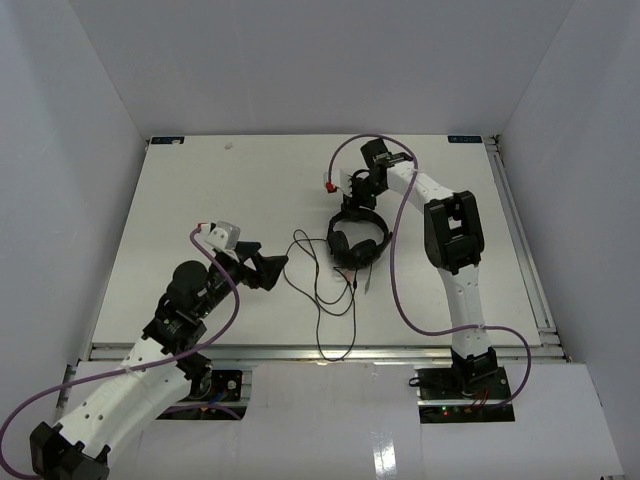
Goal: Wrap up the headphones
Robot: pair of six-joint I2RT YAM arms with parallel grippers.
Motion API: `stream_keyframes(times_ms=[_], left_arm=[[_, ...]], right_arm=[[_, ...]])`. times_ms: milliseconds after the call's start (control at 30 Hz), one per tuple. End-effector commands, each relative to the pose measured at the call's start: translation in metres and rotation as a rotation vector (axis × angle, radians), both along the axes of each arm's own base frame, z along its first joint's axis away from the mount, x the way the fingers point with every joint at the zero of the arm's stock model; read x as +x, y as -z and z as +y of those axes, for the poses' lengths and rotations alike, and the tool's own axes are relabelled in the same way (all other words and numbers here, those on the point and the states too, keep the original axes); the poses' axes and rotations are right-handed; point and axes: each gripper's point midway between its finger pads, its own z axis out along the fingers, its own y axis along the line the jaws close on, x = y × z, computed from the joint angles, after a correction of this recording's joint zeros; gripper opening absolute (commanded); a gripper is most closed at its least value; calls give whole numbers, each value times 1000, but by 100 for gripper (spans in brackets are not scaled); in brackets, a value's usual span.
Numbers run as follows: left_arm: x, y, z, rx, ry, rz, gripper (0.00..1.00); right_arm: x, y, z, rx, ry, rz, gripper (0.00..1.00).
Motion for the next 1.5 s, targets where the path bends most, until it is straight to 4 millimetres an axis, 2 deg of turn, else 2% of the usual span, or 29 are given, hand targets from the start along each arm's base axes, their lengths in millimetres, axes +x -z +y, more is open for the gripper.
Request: stream_keyframes(times_ms=[0, 233, 367, 567, 700, 800, 900, 967, 1033, 1133, 1267, 1333, 1467], left_arm=[[-3, -6, -2, -5, 18, -5, 92], [-4, -4, -4, -10, 26, 5, 92], [-5, -5, -2, -14, 19, 2, 92], [-6, -4, -5, -17, 32, 12, 92], [-9, -3, -9, -23, 59, 20, 92], [-13, -4, -13, -27, 91, 30, 92], [-21, -6, -18, -45, 138, 41, 92], [-25, -9, -18, -55, 149, 40, 92], [-30, -15, -18, -74, 159, 31, 92], [-35, -12, -18, -88, 169, 65, 92], [-40, -9, -22, -123, 193, 114, 91], [-40, -6, -26, -130, 204, 144, 91], [-36, 0, -35, -118, 228, 195, 91]], right_arm=[[-17, 7, -19, -48, -41, 62, 70], [-21, 15, -13, -45, -69, 122, 63], [-24, 22, -11, -54, -71, 144, 54], [-24, 15, -10, -45, -30, 150, 30], [-22, -11, -8, -11, 73, 154, 13], [-27, -35, -7, 31, 160, 174, 8], [-37, -76, -7, 101, 273, 174, 8], [-49, -79, -9, 126, 339, 205, 8], [-63, -111, -13, 195, 449, 209, 8], [-78, -132, -18, 263, 536, 195, 8], [-89, -164, -40, 349, 736, 92, 8], [-94, -193, -55, 411, 835, 1, 8], [-108, -208, -69, 494, 931, -35, 8]])
